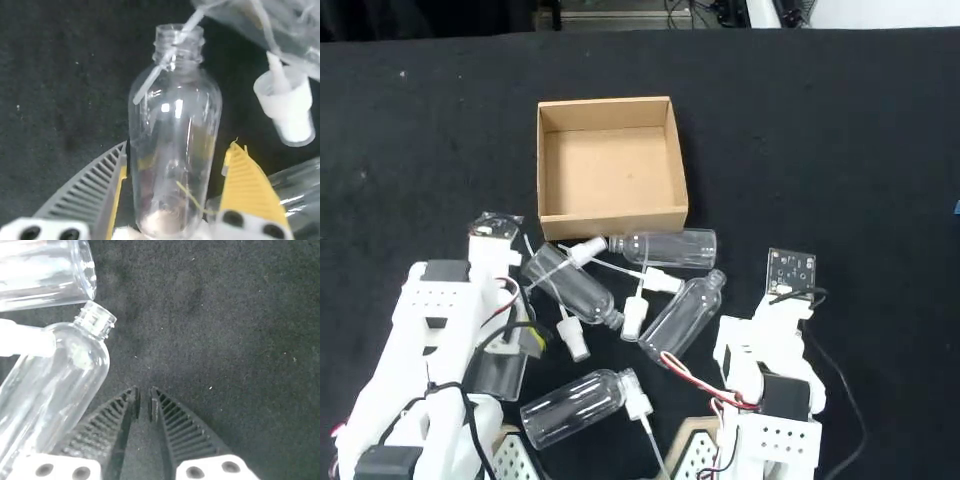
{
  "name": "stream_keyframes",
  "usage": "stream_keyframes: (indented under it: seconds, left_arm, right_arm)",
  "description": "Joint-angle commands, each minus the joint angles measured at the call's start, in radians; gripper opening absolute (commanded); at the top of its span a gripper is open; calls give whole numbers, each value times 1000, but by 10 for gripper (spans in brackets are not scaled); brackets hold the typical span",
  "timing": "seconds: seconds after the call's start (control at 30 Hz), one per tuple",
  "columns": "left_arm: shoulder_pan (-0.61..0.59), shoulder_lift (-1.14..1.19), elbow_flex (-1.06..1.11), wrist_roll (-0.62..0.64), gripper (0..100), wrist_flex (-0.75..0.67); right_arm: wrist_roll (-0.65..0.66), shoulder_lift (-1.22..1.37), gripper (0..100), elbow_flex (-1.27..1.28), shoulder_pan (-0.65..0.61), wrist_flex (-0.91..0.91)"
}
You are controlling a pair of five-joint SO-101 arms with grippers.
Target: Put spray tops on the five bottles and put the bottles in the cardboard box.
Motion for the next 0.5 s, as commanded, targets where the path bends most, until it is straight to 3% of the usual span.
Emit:
stream_keyframes:
  seconds: [0.0,0.23,0.47]
  left_arm:
    - [-1,-37,7,-167,288,-18]
    - [-1,-37,15,-210,277,-17]
    - [-1,-38,-21,-213,79,-8]
  right_arm:
    - [6,-96,18,-4,21,8]
    - [6,-96,18,-4,21,8]
    - [6,-96,18,-4,21,8]
